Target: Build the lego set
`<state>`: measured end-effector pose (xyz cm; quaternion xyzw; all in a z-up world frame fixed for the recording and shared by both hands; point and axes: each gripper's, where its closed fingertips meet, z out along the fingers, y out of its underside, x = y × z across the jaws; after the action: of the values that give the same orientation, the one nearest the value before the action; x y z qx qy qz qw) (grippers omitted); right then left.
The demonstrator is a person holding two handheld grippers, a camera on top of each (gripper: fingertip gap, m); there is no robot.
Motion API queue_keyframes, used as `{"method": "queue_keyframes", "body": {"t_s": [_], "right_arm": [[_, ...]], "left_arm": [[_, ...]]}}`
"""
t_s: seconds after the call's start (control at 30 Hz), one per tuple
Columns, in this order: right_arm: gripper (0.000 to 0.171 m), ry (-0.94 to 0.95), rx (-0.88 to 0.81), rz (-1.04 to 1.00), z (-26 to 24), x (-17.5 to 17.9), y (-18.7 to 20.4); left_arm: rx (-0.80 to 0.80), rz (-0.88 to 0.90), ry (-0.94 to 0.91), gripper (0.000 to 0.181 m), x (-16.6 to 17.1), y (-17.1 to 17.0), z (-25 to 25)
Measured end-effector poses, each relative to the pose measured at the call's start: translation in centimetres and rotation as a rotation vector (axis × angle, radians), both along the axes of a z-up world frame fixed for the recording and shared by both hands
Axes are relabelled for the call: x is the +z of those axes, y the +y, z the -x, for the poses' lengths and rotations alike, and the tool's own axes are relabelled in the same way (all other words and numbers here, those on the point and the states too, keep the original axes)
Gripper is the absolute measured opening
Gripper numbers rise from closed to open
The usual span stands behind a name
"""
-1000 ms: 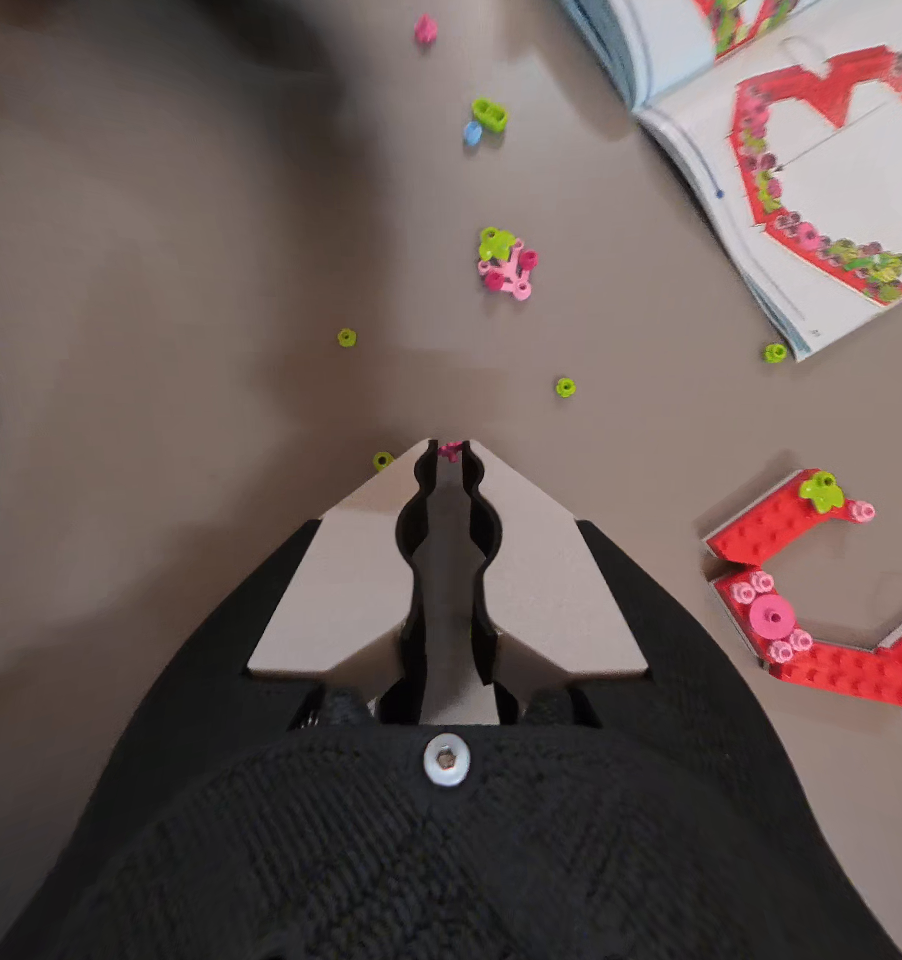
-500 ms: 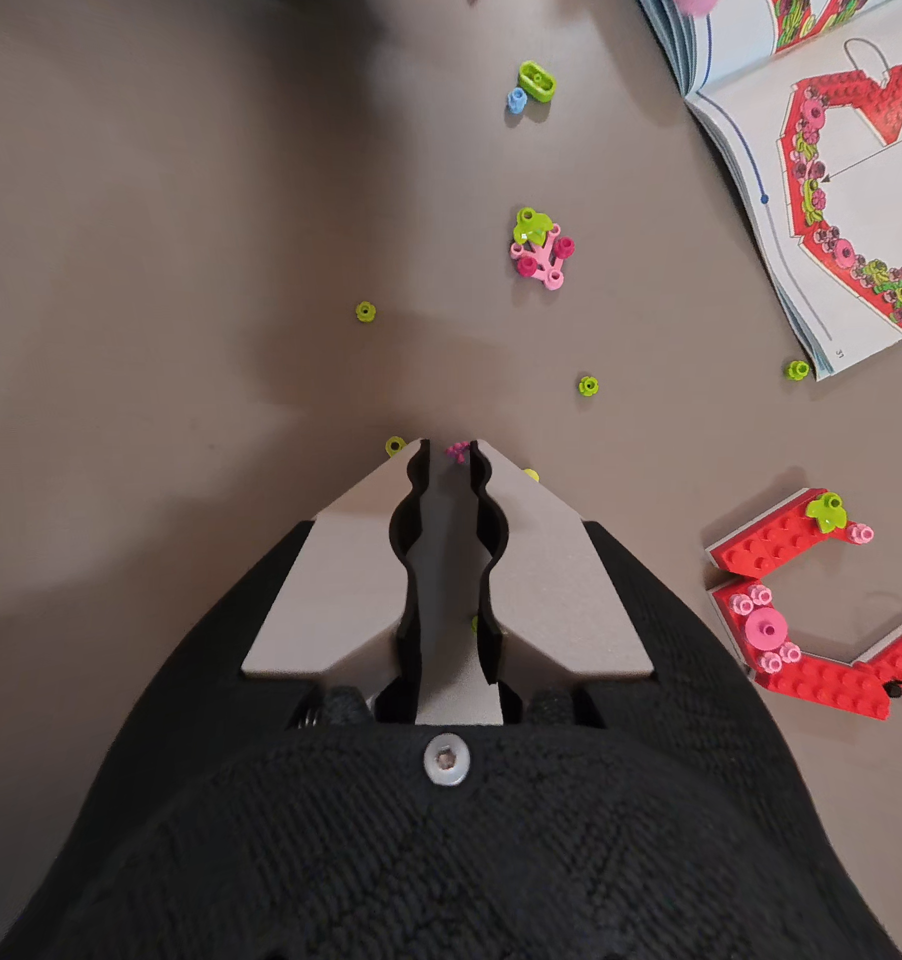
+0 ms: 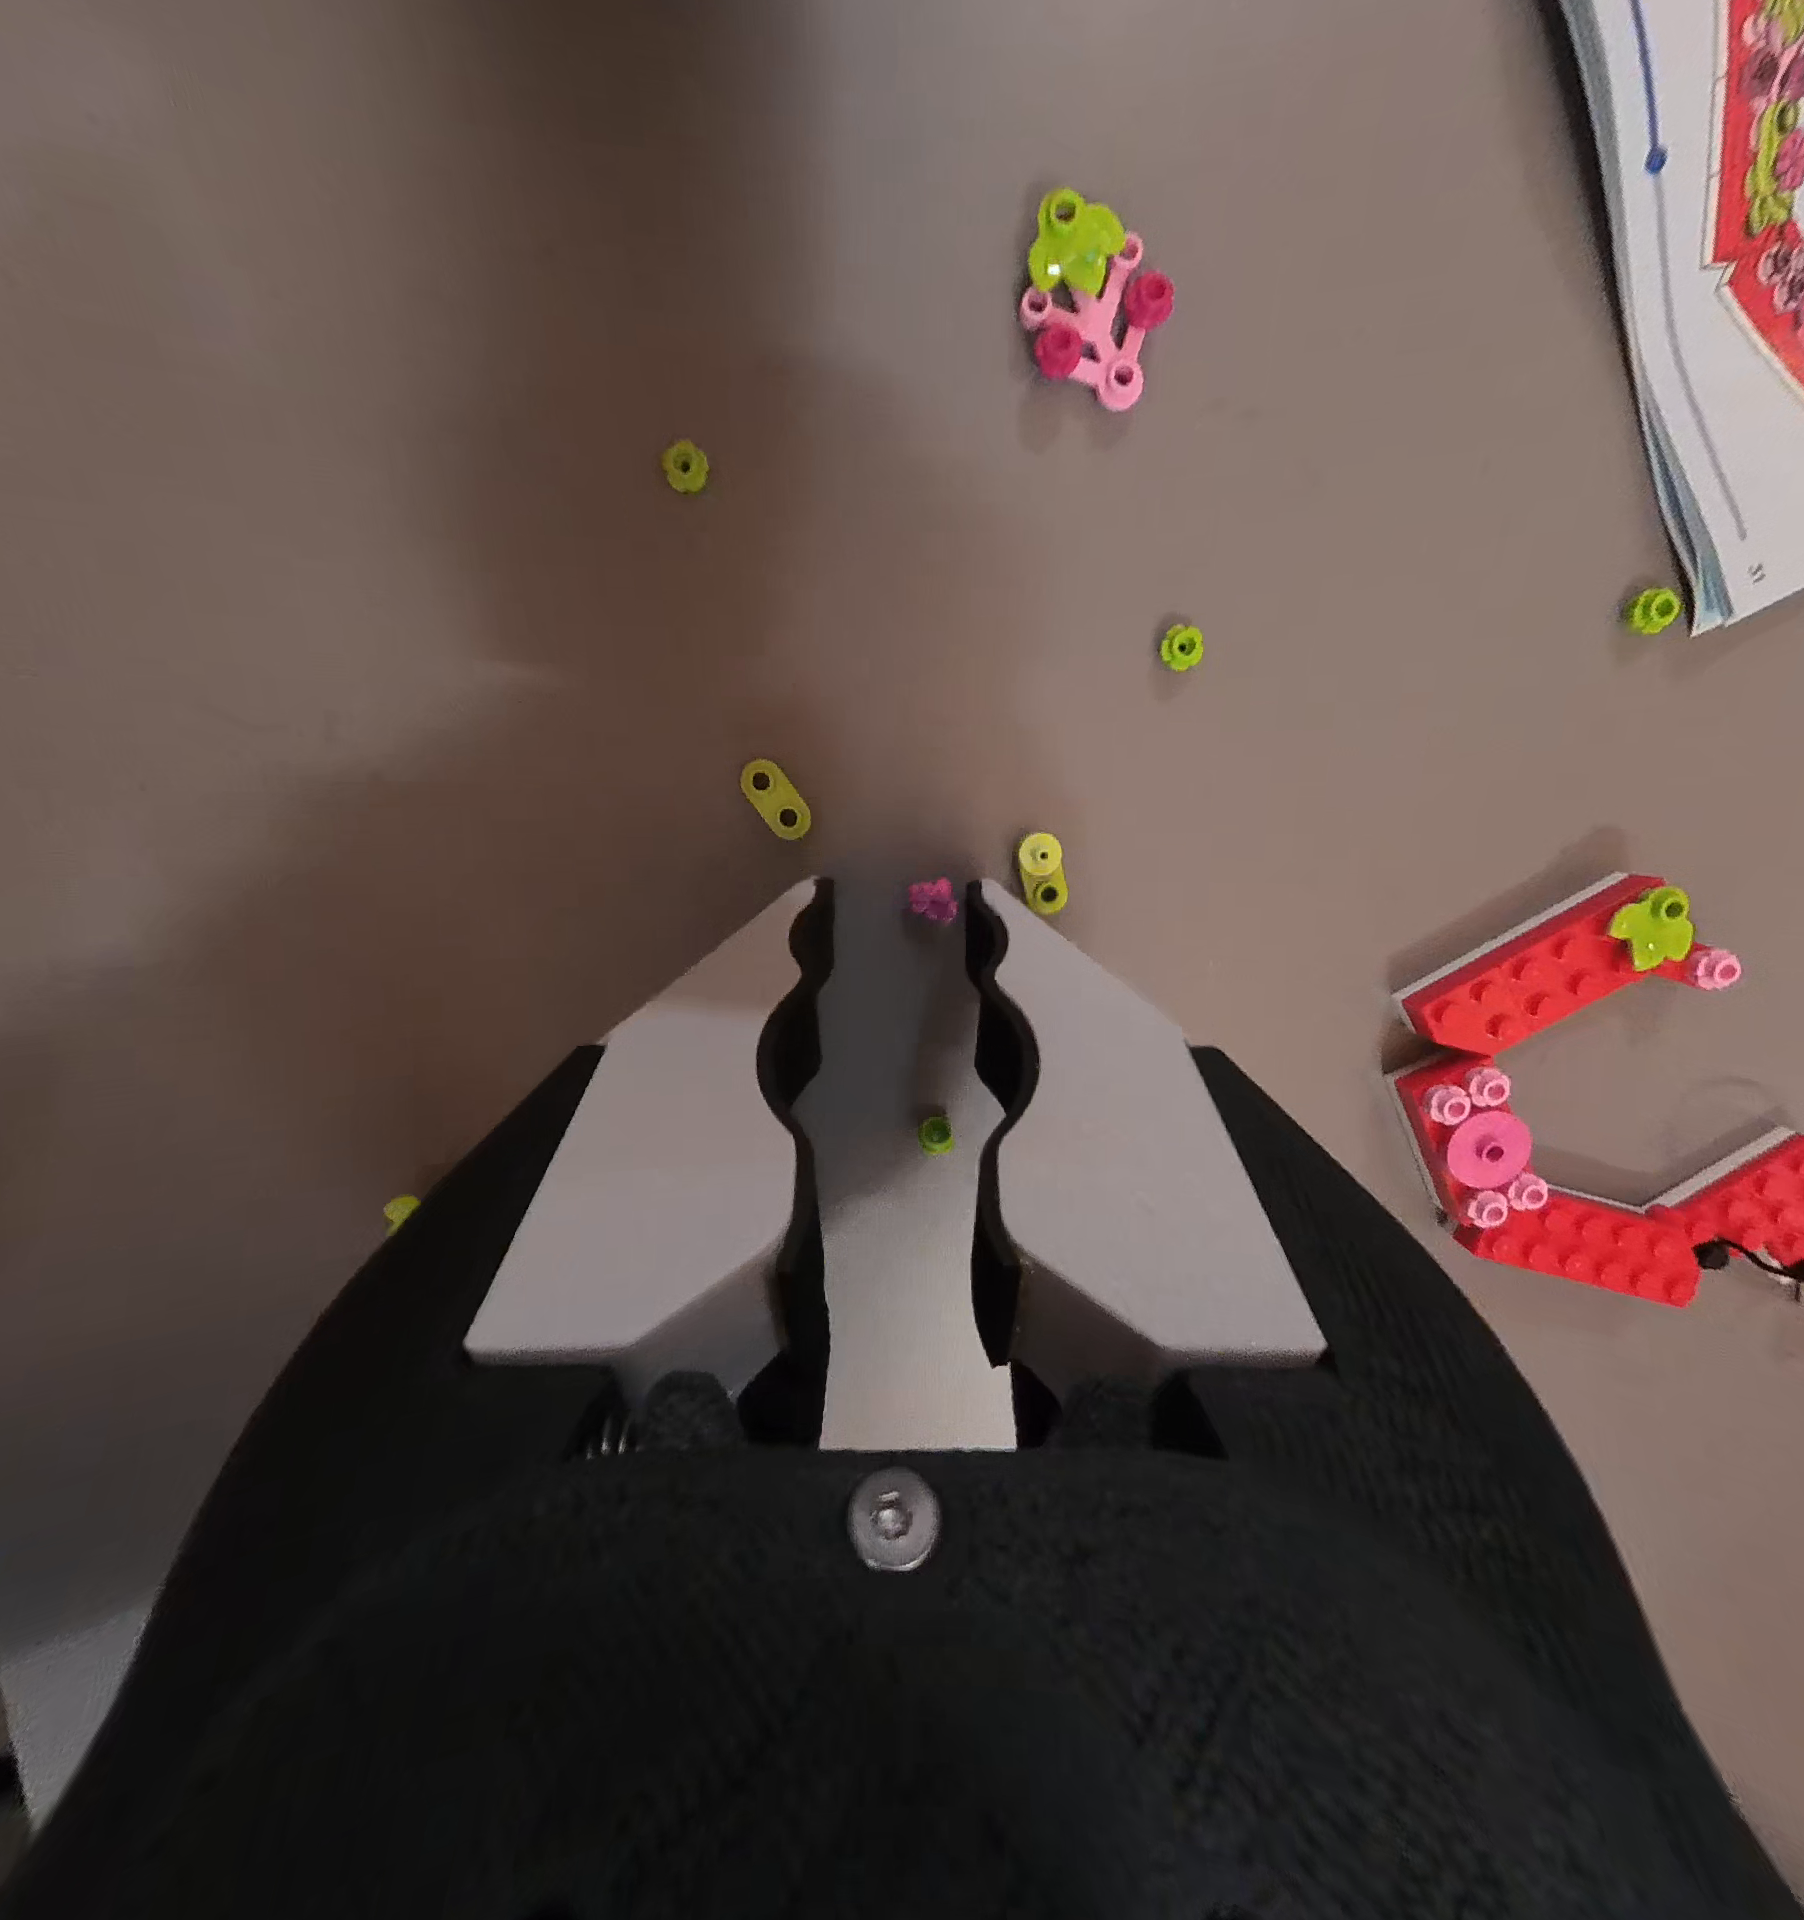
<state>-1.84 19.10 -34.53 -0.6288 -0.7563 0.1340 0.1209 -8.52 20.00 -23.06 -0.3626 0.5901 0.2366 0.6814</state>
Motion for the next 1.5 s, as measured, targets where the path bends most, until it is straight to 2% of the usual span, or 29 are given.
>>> {"method": "queue_keyframes", "body": {"t_s": [0.3, 0.47, 0.6, 0.73, 1.5], "right_arm": [[0.015, -0.015, 0.027, -0.118, -0.2, 0.3, 0.6], [0.016, 0.144, -0.157, -0.268, 0.5, 1.6, 1.3], [0.014, 0.284, -0.334, -0.216, 0.4, 1.4, 0.3], [0.013, 0.340, -0.414, -0.191, 0.1, 1.0, 0.6], [0.011, 0.349, -0.430, -0.240, -0.5, 0.8, 1.0]], "left_arm": [[0.003, 0.006, 0.010, 0.001, -0.2, 0.0, 0.0], [0.005, 0.012, 0.010, 0.002, -0.3, 0.1, 0.0], [0.000, 0.013, 0.009, 0.001, -0.4, 0.1, -0.1], [-0.004, 0.016, 0.013, 0.001, -0.5, 0.0, -0.2], [-0.004, 0.034, 0.025, 0.001, -1.0, 0.1, -0.3]]}}
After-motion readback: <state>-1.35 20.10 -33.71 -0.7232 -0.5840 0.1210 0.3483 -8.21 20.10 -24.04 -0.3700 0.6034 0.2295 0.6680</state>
